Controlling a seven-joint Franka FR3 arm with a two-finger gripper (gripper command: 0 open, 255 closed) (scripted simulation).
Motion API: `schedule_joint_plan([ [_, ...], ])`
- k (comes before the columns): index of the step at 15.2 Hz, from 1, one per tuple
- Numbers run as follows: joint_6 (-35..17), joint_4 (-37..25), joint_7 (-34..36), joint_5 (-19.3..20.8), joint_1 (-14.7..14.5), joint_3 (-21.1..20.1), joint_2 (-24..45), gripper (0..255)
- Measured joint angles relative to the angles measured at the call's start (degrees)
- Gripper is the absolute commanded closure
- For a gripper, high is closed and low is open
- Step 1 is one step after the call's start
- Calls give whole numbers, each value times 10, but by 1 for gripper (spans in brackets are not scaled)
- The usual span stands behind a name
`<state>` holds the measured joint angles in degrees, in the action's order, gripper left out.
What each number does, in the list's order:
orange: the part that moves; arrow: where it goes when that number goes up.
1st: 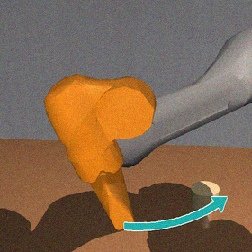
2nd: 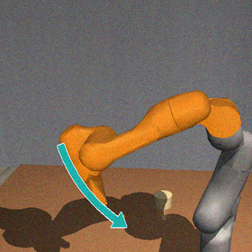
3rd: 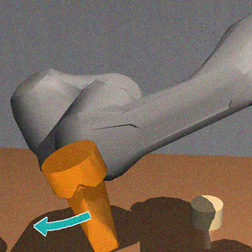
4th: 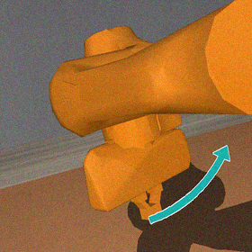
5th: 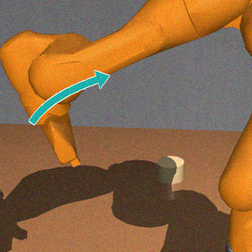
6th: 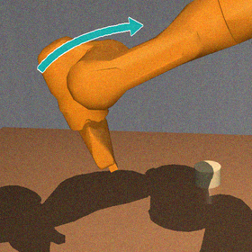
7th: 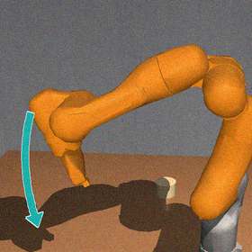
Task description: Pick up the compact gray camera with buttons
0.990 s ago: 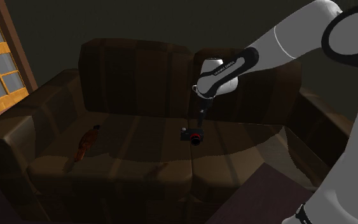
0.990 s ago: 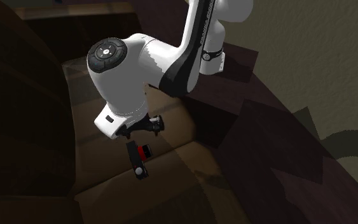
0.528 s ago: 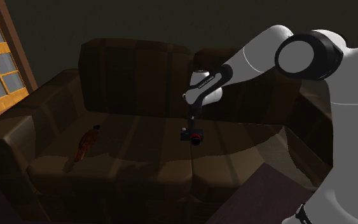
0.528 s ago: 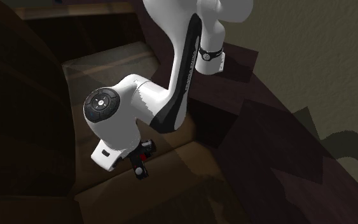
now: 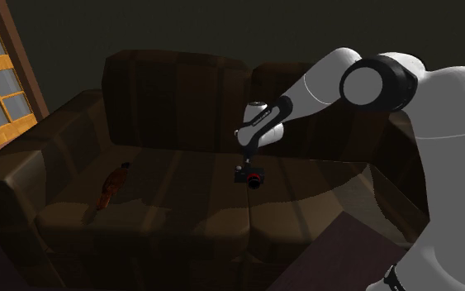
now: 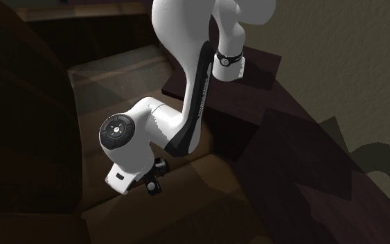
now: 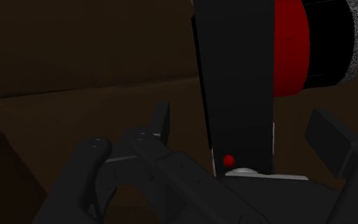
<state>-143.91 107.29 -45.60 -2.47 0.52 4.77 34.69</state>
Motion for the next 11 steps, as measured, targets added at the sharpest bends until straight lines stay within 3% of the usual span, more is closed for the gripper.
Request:
schedule_joint_plan([
  [1, -4, 0, 0, 0, 0, 0, 4, 0],
  [2, -5, -1, -1, -1, 1, 0, 6, 255],
  [11, -6, -2, -1, -1, 1, 0, 7, 255],
])
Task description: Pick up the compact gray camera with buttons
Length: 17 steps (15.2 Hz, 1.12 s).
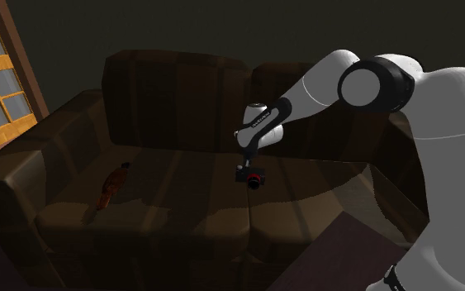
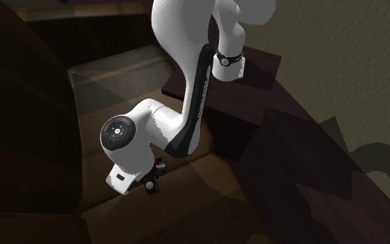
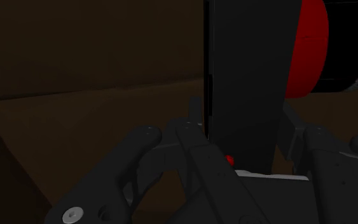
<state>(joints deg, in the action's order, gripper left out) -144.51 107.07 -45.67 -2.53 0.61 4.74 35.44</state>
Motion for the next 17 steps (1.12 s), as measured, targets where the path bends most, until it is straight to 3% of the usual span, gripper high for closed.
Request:
schedule_joint_plan([
  [17, 78, 5, 4, 8, -5, 6, -82, 255],
])
